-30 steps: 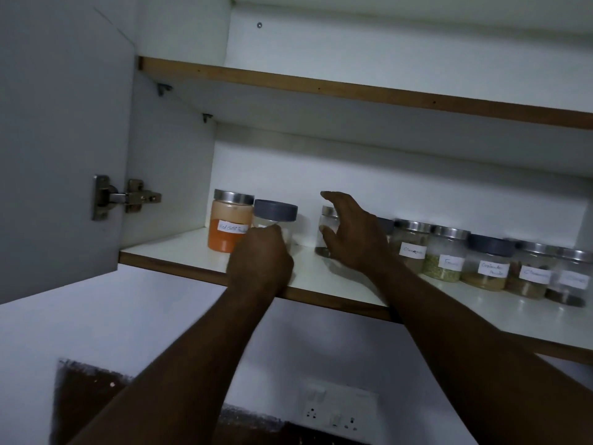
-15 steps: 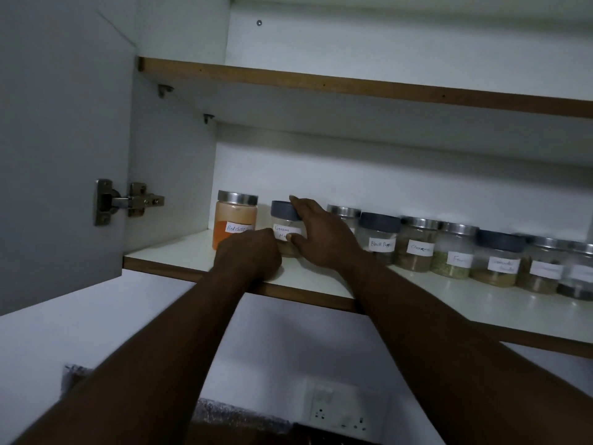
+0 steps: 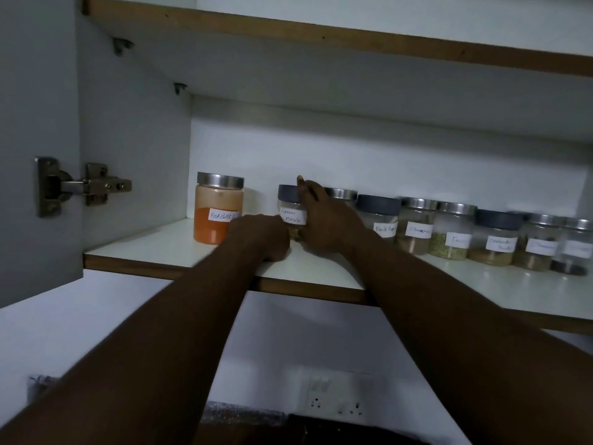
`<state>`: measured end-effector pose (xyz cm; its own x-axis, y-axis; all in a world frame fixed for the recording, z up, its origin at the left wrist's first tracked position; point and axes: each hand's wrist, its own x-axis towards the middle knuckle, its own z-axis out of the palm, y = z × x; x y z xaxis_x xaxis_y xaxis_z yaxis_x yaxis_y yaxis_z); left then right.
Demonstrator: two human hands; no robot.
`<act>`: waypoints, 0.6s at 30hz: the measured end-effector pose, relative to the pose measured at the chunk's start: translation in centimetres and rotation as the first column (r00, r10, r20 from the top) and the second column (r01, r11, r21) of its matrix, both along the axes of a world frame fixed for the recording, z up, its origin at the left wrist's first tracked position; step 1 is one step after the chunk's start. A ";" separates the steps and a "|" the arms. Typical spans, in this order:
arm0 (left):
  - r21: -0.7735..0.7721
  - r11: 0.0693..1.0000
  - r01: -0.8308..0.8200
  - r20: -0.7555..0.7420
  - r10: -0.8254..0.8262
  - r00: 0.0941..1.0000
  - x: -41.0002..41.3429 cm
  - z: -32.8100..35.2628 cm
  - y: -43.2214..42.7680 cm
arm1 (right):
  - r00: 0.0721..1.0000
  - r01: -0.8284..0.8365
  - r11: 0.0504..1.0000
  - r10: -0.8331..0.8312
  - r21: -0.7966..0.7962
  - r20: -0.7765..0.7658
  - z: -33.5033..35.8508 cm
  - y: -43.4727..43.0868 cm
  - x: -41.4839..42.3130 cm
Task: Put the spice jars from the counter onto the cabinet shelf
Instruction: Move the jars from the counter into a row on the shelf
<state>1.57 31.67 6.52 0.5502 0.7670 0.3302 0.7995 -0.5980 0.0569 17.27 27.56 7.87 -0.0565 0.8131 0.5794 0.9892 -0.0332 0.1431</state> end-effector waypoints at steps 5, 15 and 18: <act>0.058 0.998 -0.006 0.051 0.003 0.999 -0.3 -0.4 -0.3 | 0.999 0.032 0.994 -0.036 0.105 0.041 -0.1 -0.7 0.2; 0.170 0.985 0.014 0.168 -0.042 0.985 -1.3 -1.1 -1.4 | 0.997 0.071 0.969 -0.065 0.235 -0.034 0.1 -3.4 -0.5; 0.187 0.982 0.024 0.184 -0.059 0.981 -1.2 -1.1 -1.3 | 0.981 0.163 0.911 -0.108 0.379 -0.164 0.6 -4.1 -0.4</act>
